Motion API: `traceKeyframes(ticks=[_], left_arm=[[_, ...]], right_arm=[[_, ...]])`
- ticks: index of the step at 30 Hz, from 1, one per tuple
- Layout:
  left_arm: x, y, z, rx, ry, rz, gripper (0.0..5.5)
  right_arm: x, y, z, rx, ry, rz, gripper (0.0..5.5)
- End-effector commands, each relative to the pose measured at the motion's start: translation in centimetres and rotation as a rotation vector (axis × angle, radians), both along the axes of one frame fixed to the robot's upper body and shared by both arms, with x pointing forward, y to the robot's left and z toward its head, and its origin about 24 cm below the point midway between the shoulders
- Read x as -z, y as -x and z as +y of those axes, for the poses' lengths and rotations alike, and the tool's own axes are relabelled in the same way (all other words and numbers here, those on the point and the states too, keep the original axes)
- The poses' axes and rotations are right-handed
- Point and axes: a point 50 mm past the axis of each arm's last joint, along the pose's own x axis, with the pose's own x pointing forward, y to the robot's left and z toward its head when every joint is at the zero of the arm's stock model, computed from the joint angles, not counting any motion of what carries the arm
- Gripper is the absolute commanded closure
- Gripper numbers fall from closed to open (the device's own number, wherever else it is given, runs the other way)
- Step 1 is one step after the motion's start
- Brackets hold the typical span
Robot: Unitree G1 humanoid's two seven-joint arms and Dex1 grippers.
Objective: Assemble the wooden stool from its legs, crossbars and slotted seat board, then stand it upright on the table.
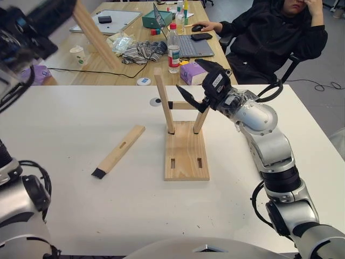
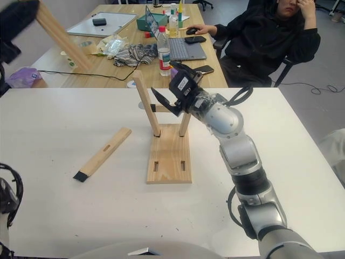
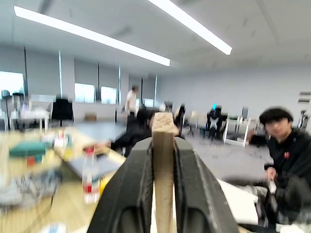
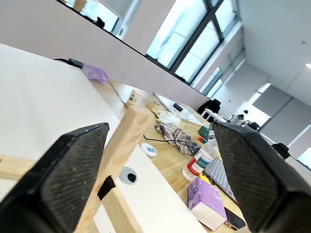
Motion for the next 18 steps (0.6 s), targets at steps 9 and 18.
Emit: traceKeyframes(ticks=[9, 18], left_arm=[[18.6, -2.0, 2.3, -0.072, -0.471, 0.326, 5.14], [19.0, -1.9, 1.8, -0.067, -0.418, 0.321, 5.14]], right_arm=[[-1.3, -0.3, -1.2, 0.021, -0.081, -0.036, 1.58], [-1.3, -0.4, -1.5, 0.017, -0.067, -0.033, 1.58]])
